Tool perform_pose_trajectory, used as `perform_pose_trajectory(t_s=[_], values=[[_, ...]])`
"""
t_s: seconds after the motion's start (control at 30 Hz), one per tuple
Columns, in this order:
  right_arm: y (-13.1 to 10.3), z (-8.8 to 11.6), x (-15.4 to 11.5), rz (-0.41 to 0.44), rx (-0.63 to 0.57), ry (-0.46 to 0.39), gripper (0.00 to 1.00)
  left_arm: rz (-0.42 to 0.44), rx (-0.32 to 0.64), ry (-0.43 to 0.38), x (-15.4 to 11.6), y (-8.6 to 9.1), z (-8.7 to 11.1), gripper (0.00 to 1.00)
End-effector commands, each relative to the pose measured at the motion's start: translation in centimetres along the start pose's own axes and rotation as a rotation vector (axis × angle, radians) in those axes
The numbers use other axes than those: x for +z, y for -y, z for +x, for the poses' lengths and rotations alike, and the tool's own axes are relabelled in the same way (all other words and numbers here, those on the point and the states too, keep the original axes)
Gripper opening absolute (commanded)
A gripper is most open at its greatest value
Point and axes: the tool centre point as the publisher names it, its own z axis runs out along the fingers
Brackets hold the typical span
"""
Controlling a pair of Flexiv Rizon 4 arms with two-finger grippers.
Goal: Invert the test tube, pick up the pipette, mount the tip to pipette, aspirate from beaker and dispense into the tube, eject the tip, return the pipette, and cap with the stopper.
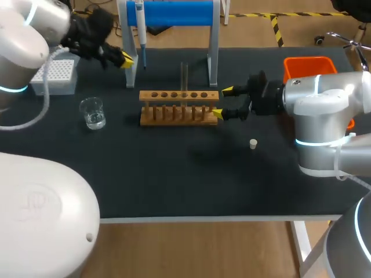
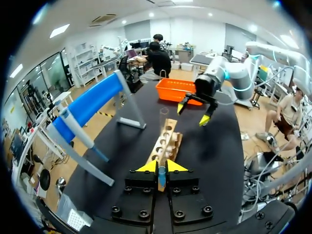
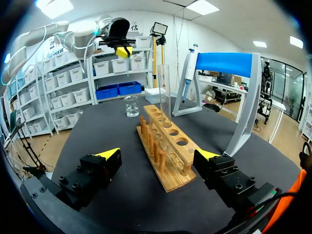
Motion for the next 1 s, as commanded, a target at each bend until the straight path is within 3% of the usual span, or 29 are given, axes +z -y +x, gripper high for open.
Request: perform_pose_trajectory(t_s=[0.03,0.5,1.0], values=[[0.0,0.0,-0.1,-0.001,0.0,0.0,1.0,0.011,0.006,-0.011,1.2,1.0,1.1,0.0],[0.0,0.0,-0.1,-0.001,0.0,0.0,1.0,0.072,0.021,-0.1,4.9,4.0,3.6,0.0],[0.0,0.0,-0.1,-0.001,0.0,0.0,1.0,0.086,-0.01,-0.117,4.9,4.0,4.0,0.0]])
